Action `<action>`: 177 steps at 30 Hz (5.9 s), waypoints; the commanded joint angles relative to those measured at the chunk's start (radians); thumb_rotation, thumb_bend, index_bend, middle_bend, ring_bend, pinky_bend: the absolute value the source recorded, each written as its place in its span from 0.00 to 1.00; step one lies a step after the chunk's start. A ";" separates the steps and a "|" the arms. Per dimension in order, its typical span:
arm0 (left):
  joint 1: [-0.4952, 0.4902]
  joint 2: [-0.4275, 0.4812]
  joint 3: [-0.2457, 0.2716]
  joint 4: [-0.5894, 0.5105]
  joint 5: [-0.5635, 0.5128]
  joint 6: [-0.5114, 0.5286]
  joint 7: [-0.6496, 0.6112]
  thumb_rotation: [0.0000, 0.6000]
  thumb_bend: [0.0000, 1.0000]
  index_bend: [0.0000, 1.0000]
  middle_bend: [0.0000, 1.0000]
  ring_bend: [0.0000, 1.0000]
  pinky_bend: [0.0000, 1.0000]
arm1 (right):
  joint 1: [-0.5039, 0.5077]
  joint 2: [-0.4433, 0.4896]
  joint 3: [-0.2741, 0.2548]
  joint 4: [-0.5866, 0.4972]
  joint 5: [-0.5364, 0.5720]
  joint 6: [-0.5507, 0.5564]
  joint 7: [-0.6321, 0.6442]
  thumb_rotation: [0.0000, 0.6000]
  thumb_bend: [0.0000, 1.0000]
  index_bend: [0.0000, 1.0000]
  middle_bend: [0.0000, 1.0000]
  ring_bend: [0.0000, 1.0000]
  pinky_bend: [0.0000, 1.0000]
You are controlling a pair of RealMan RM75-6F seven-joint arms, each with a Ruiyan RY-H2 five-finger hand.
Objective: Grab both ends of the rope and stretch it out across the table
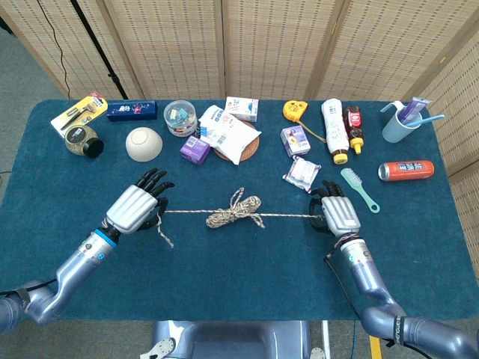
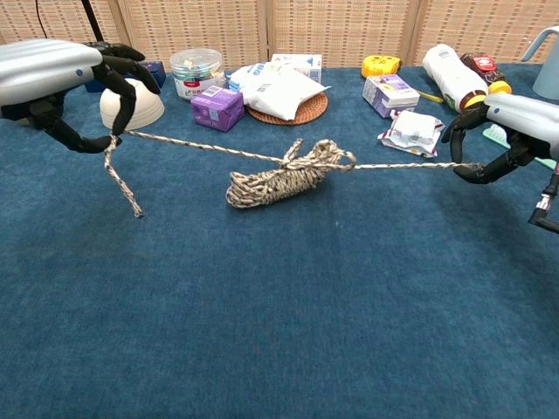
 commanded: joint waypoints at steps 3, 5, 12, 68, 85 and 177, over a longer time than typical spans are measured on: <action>0.019 0.035 -0.013 -0.005 -0.015 0.017 -0.008 1.00 0.36 0.77 0.23 0.02 0.00 | -0.002 0.012 0.003 0.002 -0.003 0.006 0.005 1.00 0.42 0.66 0.27 0.01 0.00; 0.024 0.047 -0.016 -0.007 -0.019 0.021 -0.011 1.00 0.36 0.77 0.23 0.02 0.00 | -0.002 0.017 0.005 0.003 -0.004 0.008 0.007 1.00 0.42 0.66 0.27 0.01 0.00; 0.051 0.107 -0.027 -0.012 -0.030 0.048 -0.017 1.00 0.36 0.77 0.23 0.02 0.00 | -0.007 0.044 0.012 0.008 -0.001 0.018 0.013 1.00 0.42 0.66 0.27 0.01 0.00; 0.126 0.247 -0.122 0.211 -0.182 0.026 -0.048 1.00 0.36 0.77 0.23 0.02 0.00 | -0.066 0.197 0.063 0.094 0.080 0.050 0.058 1.00 0.42 0.67 0.28 0.02 0.00; 0.136 0.267 -0.152 0.279 -0.236 0.000 -0.063 1.00 0.36 0.77 0.23 0.02 0.00 | -0.084 0.225 0.080 0.120 0.108 0.057 0.073 1.00 0.42 0.67 0.28 0.02 0.00; 0.263 0.349 -0.062 -0.196 -0.279 0.133 0.066 1.00 0.15 0.23 0.08 0.00 0.00 | -0.137 0.411 -0.001 -0.206 -0.133 0.216 0.117 1.00 0.29 0.17 0.04 0.00 0.00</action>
